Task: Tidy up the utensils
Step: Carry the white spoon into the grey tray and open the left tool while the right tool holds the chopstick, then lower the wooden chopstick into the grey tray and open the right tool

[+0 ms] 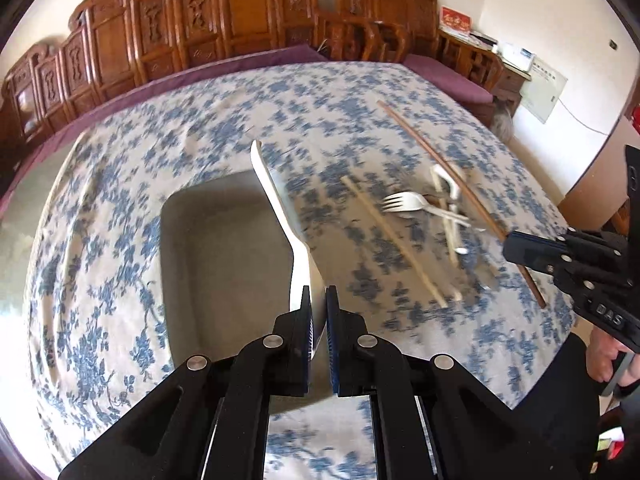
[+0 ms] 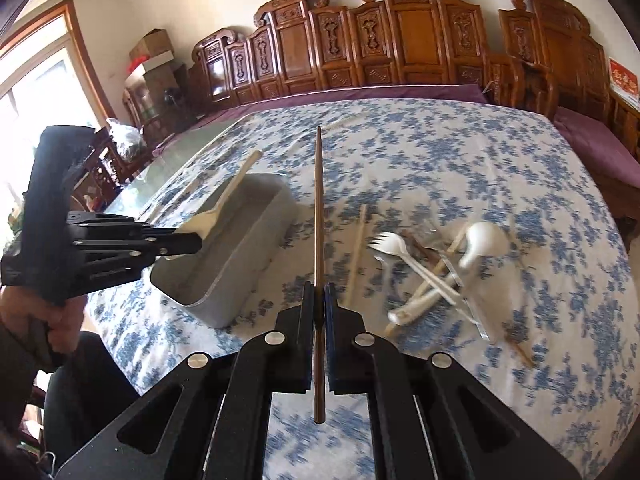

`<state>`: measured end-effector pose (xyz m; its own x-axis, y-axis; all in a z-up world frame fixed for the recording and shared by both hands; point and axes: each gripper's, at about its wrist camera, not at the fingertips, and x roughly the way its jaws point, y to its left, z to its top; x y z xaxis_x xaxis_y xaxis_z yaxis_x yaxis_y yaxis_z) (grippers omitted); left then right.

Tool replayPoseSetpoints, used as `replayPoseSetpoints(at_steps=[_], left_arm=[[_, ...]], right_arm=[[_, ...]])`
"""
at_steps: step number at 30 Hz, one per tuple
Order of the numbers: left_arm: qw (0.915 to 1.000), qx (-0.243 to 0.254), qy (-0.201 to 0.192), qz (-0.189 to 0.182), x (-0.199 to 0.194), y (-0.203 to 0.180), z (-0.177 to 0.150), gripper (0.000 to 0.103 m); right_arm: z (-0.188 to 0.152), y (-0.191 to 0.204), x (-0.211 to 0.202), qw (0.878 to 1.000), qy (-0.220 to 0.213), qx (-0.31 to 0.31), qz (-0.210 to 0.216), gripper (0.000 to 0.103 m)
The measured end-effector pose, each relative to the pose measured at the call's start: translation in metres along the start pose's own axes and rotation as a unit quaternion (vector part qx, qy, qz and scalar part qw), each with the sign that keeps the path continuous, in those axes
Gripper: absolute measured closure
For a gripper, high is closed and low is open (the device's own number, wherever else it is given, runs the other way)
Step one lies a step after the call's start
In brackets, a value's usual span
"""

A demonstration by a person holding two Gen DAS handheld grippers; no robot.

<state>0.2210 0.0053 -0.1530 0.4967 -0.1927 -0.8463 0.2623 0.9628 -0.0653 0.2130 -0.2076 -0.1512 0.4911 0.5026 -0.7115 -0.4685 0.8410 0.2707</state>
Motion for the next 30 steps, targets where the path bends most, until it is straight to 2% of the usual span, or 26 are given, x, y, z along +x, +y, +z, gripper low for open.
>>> replayPoseSetpoints(at_steps=[7,11,13,18,24,30], left_arm=[[0.9989,-0.038,0.026,-0.008,0.025,0.037,-0.017,0.098],[0.9984,-0.053,0.018,-0.011,0.026,0.049,-0.023,0.097],[0.9981,-0.06,0.012,-0.003,0.023,0.054,-0.024,0.092],[0.9965,-0.076,-0.036,-0.001,-0.006,0.068,-0.023,0.078],[0.9936,-0.062,-0.085,0.041,-0.042,0.079,-0.02,0.077],[0.9904,-0.076,-0.103,0.052,-0.055,0.096,-0.022,0.077]], right_arm=[[0.001,0.024,0.025,1.0,0.022,-0.007,0.012,0.097],[0.003,0.035,0.036,0.999,0.035,-0.008,0.013,0.097],[0.006,0.038,0.039,0.999,0.038,-0.01,0.012,0.097],[0.013,0.053,0.047,0.999,0.045,-0.017,0.012,0.097],[0.022,0.075,0.063,0.998,0.056,-0.004,0.024,0.097],[0.034,0.094,0.087,0.997,0.065,0.009,0.031,0.097]])
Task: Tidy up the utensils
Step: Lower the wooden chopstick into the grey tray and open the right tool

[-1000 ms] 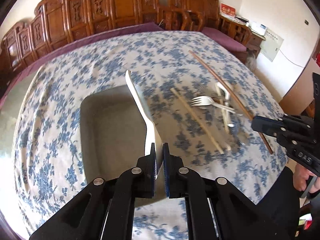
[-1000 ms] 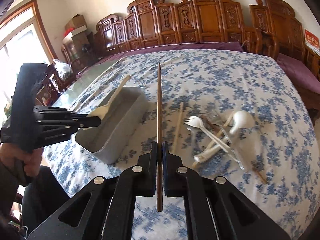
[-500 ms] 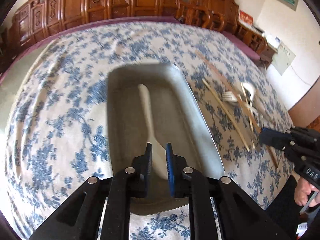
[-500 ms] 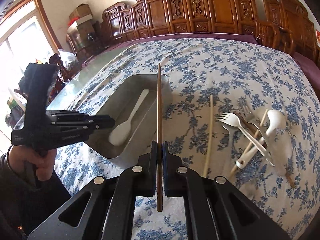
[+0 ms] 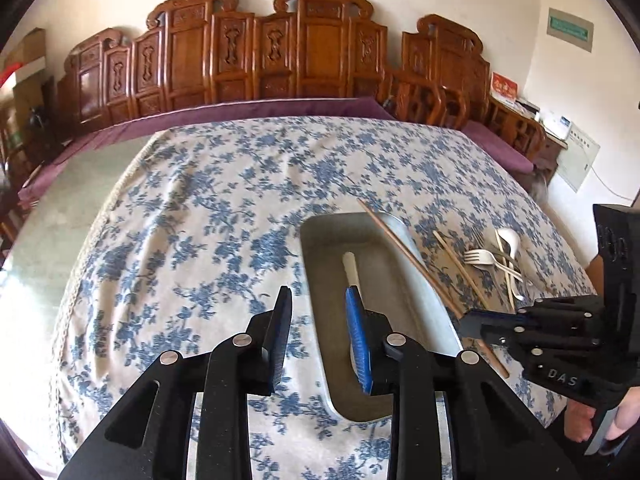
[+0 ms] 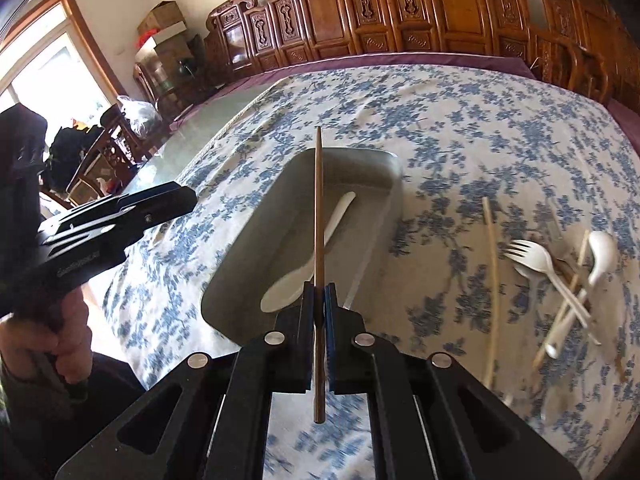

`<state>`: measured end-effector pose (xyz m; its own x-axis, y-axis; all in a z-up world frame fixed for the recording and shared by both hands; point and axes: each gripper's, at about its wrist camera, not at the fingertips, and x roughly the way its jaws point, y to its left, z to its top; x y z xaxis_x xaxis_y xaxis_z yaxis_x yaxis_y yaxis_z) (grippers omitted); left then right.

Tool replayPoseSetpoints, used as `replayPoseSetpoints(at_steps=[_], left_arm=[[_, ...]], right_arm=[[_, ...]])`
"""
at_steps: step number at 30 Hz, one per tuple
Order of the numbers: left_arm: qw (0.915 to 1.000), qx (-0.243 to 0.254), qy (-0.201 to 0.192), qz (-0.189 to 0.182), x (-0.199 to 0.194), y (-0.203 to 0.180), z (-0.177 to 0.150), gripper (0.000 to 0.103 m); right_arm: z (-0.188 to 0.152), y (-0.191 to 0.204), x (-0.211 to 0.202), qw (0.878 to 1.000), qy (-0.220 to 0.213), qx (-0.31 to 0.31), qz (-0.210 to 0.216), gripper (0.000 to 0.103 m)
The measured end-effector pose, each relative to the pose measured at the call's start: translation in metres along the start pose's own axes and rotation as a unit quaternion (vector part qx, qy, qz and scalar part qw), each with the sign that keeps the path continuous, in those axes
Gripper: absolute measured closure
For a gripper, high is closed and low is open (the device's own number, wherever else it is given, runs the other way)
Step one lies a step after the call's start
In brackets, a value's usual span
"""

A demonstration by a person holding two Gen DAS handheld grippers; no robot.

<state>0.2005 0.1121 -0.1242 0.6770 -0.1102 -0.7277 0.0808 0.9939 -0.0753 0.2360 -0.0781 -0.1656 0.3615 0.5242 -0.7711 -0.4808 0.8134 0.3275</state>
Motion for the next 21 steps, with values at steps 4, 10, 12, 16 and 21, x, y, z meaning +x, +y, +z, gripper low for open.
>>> replayPoseSetpoints(at_steps=[4,10,12,16,21], left_arm=[[0.9999,-0.014,0.001,0.002,0.002,0.012,-0.001,0.077],[0.9994,-0.035,0.003,0.005,0.004,0.028,-0.004,0.077],[0.9993,-0.038,0.003,0.006,0.005,0.03,-0.005,0.077],[0.9991,-0.043,0.002,0.005,0.004,0.031,-0.005,0.077],[0.9992,-0.041,0.001,0.003,0.005,0.027,-0.005,0.077]], right_arm=[[0.01,0.007,0.014,1.0,0.004,0.017,0.001,0.097],[0.013,0.009,0.036,0.999,0.022,0.042,-0.008,0.097],[0.013,0.008,0.042,0.999,0.028,0.045,-0.012,0.097],[0.011,0.009,0.053,0.998,0.04,0.048,-0.013,0.096],[0.008,0.015,0.059,0.998,0.047,0.03,-0.021,0.096]])
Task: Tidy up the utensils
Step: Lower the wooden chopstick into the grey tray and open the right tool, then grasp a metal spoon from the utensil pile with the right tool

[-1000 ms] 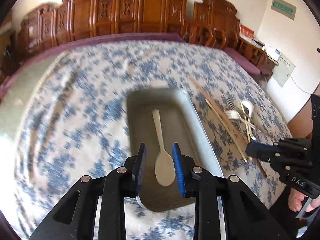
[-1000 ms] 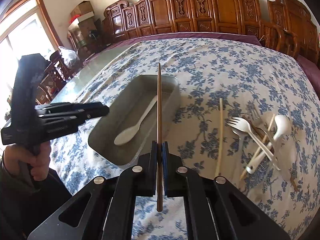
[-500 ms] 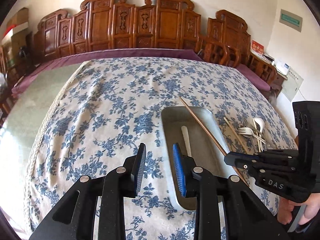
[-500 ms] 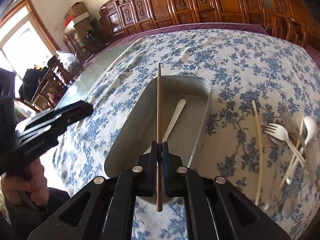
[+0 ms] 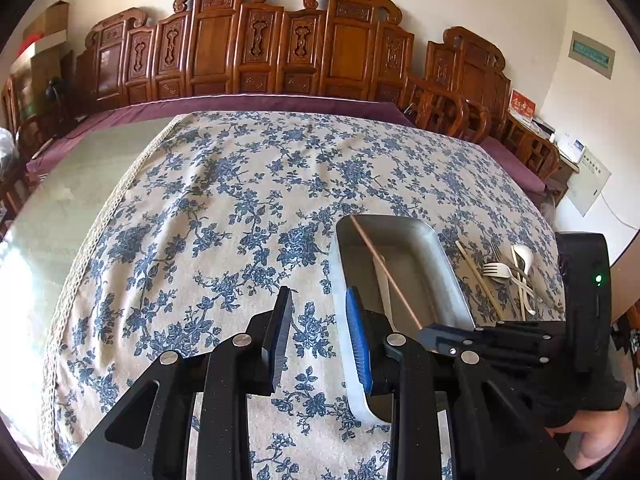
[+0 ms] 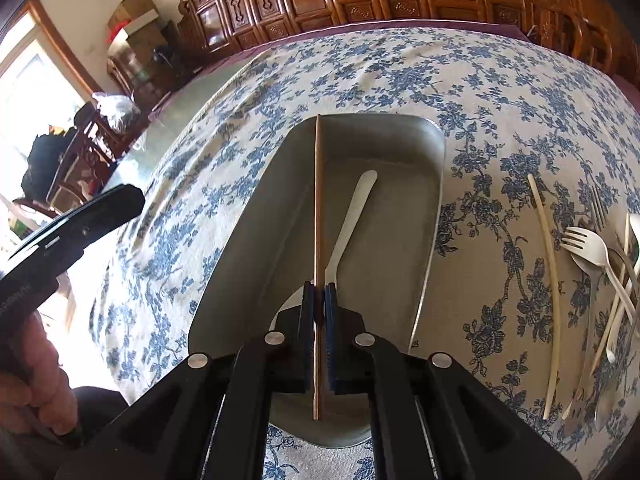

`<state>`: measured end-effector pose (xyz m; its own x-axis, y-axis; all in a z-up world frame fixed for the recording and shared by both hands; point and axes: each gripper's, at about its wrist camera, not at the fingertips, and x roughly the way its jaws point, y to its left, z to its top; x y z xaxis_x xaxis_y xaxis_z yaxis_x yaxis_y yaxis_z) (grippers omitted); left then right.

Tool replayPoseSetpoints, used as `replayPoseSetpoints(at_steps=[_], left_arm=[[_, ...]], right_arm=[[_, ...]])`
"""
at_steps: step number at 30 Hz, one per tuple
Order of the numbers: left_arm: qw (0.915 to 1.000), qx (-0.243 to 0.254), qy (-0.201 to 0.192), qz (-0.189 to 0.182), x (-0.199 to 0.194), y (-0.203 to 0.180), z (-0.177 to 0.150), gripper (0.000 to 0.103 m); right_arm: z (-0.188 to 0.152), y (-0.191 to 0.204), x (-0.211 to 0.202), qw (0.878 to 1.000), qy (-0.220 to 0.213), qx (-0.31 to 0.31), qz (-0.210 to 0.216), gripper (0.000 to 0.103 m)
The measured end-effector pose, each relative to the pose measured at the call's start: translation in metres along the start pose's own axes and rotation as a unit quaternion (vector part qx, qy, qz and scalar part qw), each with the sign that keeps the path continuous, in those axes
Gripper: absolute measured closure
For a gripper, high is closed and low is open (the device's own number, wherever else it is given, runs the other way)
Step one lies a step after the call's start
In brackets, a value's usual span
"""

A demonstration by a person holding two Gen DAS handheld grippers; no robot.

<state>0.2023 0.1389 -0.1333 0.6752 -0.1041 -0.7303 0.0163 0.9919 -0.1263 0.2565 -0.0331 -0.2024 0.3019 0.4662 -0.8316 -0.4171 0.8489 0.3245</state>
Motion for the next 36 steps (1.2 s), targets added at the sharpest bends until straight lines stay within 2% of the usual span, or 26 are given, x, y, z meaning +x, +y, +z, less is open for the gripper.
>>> replayPoseSetpoints(at_steps=[4,12,16,17,18,23,24,26,27,32,36], left_arm=[[1.0,0.002,0.0,0.0,0.001,-0.003,0.001,0.077],[1.0,0.006,-0.003,-0.003,0.001,-0.014,0.001,0.074],[0.9999,0.015,-0.004,-0.006,0.002,-0.026,0.001,0.071],[0.9998,0.019,-0.004,-0.008,0.002,-0.031,0.001,0.064],[0.9997,0.021,-0.005,-0.009,0.002,-0.033,0.001,0.062],[0.9991,0.037,-0.005,-0.02,0.003,-0.056,-0.003,0.062],[0.999,0.04,-0.004,-0.021,0.003,-0.061,-0.004,0.062],[0.9987,0.044,-0.002,-0.027,0.006,-0.072,-0.005,0.062],[0.9985,0.046,-0.003,-0.029,0.007,-0.078,-0.006,0.062],[0.9978,0.058,-0.003,-0.033,0.011,-0.102,-0.011,0.061],[0.9973,0.067,0.001,-0.032,0.016,-0.118,-0.018,0.061]], right_arm=[[-0.005,0.0,0.001,1.0,0.004,-0.008,0.005,0.095],[-0.011,-0.011,-0.038,0.998,-0.047,-0.041,0.015,0.094],[-0.026,-0.041,-0.075,0.996,-0.071,-0.047,-0.016,0.094],[-0.028,-0.047,-0.082,0.996,-0.074,-0.047,-0.024,0.094],[-0.034,-0.058,-0.092,0.995,-0.078,-0.046,-0.038,0.094],[-0.052,-0.11,-0.126,0.991,-0.094,-0.033,-0.086,0.094],[-0.053,-0.119,-0.127,0.991,-0.094,-0.03,-0.094,0.094],[-0.056,-0.137,-0.131,0.989,-0.096,-0.02,-0.108,0.085],[-0.058,-0.146,-0.132,0.988,-0.096,-0.015,-0.116,0.084],[-0.066,-0.178,-0.13,0.987,-0.091,0.007,-0.134,0.084],[-0.077,-0.185,-0.122,0.987,-0.078,0.016,-0.141,0.084]])
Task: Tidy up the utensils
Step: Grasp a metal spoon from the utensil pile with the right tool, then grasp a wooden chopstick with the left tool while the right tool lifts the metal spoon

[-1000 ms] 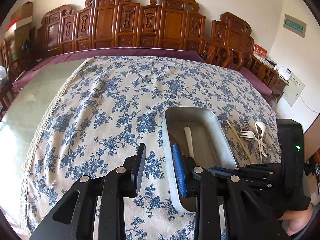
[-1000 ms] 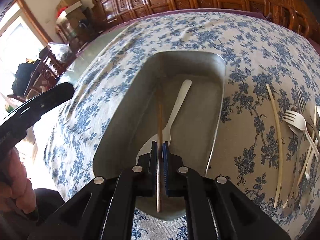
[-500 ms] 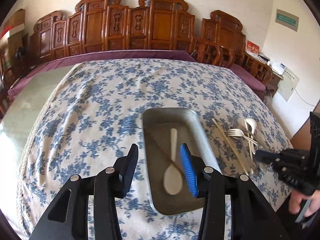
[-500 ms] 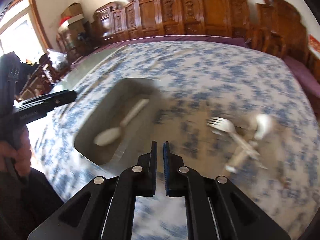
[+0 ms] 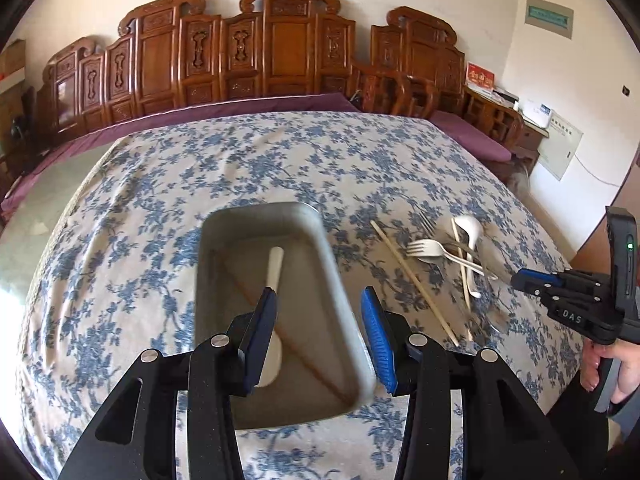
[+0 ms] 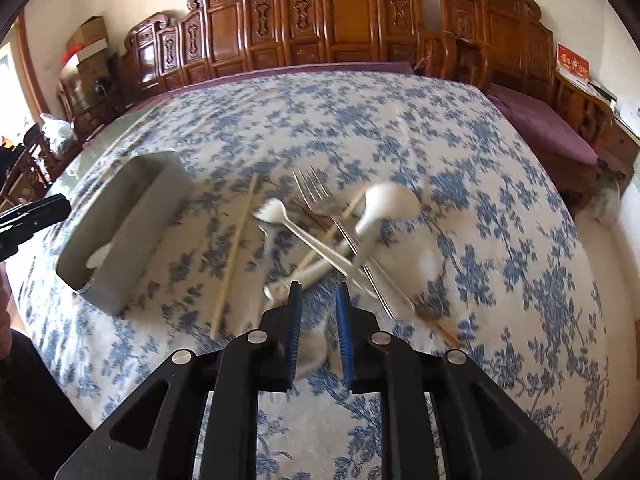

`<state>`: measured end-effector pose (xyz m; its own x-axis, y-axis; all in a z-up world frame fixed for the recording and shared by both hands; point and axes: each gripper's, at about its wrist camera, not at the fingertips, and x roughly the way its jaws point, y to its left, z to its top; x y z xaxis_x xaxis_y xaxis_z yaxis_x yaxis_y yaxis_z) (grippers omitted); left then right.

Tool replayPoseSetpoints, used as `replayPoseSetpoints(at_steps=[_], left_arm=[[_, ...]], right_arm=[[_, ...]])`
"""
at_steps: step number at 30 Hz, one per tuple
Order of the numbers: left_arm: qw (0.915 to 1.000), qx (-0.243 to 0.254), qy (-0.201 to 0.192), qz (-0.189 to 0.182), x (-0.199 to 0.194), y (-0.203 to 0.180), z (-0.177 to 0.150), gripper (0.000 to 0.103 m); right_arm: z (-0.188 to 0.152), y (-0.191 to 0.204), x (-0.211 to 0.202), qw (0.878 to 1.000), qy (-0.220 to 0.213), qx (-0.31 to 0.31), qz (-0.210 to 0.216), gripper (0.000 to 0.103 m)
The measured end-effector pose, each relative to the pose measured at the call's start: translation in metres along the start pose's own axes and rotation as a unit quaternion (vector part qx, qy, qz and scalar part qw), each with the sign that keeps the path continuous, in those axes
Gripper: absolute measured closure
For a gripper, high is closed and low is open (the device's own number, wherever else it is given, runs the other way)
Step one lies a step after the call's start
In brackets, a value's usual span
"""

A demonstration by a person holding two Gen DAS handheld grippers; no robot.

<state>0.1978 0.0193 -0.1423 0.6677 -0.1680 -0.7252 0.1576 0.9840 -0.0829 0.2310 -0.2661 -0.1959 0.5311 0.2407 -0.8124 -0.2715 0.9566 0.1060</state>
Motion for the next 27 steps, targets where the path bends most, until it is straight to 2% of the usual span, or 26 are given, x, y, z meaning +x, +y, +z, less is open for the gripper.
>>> replayPoseSetpoints(at_steps=[6,10,13,19,21,23,27], left_arm=[[0.9999,0.009,0.003,-0.013,0.002,-0.019,-0.005,0.061],[0.9996,0.02,0.006,-0.017,0.003,-0.027,-0.009,0.061],[0.9995,0.027,0.005,-0.018,0.002,-0.03,-0.012,0.061],[0.9994,0.03,-0.001,-0.02,-0.003,-0.033,-0.012,0.061],[0.9993,0.03,-0.004,-0.02,-0.005,-0.034,-0.012,0.061],[0.9992,0.035,-0.005,-0.017,-0.006,-0.037,-0.013,0.061],[0.9992,0.039,0.0,-0.009,-0.003,-0.04,-0.017,0.061]], right_arm=[[-0.009,0.005,0.016,0.999,0.028,0.017,-0.01,0.073],[-0.012,0.014,0.028,0.998,0.052,0.009,-0.04,0.073],[-0.017,0.015,0.033,0.997,0.067,0.015,-0.047,0.073],[-0.021,0.018,0.034,0.995,0.069,0.024,-0.061,0.073],[-0.021,0.02,0.034,0.995,0.068,0.025,-0.065,0.074],[-0.021,0.021,0.034,0.995,0.067,0.028,-0.068,0.088],[-0.021,0.027,0.035,0.995,0.062,0.027,-0.076,0.092]])
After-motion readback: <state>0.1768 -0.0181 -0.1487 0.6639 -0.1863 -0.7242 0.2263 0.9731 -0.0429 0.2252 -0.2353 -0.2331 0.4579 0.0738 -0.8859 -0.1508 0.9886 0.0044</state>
